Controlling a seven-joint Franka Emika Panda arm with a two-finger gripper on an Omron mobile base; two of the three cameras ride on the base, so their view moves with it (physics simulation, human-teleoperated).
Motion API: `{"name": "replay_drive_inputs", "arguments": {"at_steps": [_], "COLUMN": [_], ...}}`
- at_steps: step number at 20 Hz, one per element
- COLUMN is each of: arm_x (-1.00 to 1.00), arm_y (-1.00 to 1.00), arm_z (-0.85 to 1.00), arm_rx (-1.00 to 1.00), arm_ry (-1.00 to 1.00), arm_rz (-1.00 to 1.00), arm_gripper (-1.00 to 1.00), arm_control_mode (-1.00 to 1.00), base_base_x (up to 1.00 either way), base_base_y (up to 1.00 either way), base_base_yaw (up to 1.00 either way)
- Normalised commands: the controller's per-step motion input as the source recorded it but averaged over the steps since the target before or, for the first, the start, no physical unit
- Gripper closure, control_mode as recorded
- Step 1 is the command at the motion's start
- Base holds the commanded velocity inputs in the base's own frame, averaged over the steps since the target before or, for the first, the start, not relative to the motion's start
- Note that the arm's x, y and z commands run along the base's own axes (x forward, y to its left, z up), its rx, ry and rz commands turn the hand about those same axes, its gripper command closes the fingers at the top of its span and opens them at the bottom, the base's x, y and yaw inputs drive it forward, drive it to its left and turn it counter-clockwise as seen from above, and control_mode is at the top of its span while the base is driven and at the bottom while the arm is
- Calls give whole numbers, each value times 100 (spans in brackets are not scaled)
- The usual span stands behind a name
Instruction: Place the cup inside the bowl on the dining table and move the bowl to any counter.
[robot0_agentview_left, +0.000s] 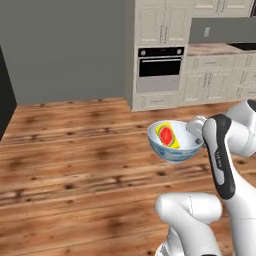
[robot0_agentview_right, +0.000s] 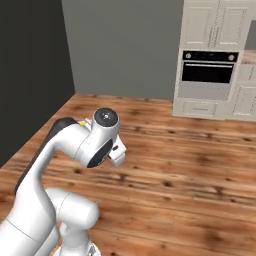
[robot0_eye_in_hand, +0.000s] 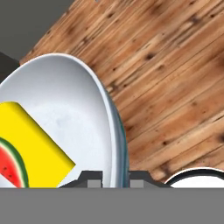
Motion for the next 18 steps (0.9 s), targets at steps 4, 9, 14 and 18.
{"name": "replay_drive_inputs", "arguments": {"at_steps": [4,9,14,18], "arm_x": [0,0,0,0], "arm_y": [0,0,0,0], "arm_z": [0,0,0,0], "arm_rx": [0,0,0,0], "arm_ry": [0,0,0,0], "arm_rz": [0,0,0,0], "arm_gripper": [100,100,100,100], "arm_control_mode": [100,100,100,100], "base_base_x": [100,100,100,100], "base_base_y": [5,6,11,16], "base_base_yaw": [0,0,0,0]}}
